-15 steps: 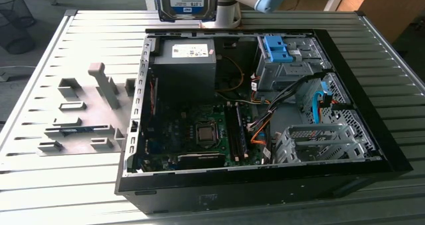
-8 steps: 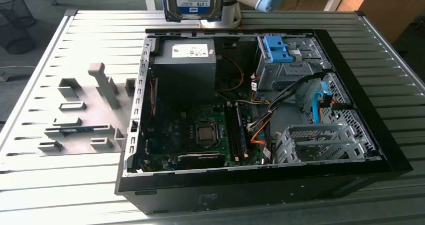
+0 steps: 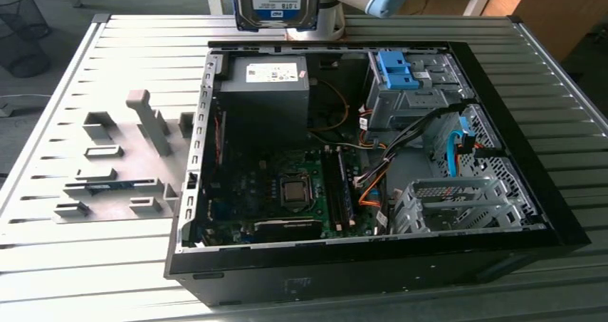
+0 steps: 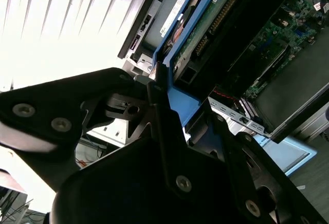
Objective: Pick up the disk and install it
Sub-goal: 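Pick up the disk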
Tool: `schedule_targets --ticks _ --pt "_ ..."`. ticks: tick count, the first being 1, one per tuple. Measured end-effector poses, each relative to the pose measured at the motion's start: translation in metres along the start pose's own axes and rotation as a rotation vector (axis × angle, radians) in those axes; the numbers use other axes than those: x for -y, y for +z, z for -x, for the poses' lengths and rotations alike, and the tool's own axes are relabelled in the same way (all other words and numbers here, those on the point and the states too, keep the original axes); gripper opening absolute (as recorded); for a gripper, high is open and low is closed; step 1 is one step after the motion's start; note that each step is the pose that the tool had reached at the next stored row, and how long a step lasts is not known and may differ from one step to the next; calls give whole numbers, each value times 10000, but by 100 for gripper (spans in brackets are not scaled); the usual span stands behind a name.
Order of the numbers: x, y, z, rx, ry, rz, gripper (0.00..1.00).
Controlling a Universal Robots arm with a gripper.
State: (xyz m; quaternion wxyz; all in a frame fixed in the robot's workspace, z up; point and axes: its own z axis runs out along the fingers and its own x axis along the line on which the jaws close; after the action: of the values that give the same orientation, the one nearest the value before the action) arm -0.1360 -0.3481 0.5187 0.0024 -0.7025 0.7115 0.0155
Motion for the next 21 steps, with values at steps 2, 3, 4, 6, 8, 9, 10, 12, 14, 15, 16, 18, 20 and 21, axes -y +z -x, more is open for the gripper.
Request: schedule_targets --ticks 2,3,4,6,8,9,10,12,14,15,16,18,20,21 --pt "-1 0 -22 1 2 -1 36" --pt "0 -1 -39 0 1 0 36" --pt "0 -2 -63 0 1 0 36" --pt "8 -2 -106 0 1 -1 36" --pt "27 -4 -147 -3 2 0 36" --pt "37 -4 -169 -4 2 0 36" --pt "44 -5 -192 -4 2 -1 36" --pt "54 -6 -246 -5 1 -1 36" --pt "59 -7 -302 -6 2 -1 36" --pt "61 -7 -330 -6 2 -1 36" --pt "62 -7 -354 -5 1 -1 36" --pt "63 -8 -373 -6 1 -1 36" --pt "66 -8 -380 -5 1 -1 36" --pt "67 -8 -381 -6 2 -1 36"
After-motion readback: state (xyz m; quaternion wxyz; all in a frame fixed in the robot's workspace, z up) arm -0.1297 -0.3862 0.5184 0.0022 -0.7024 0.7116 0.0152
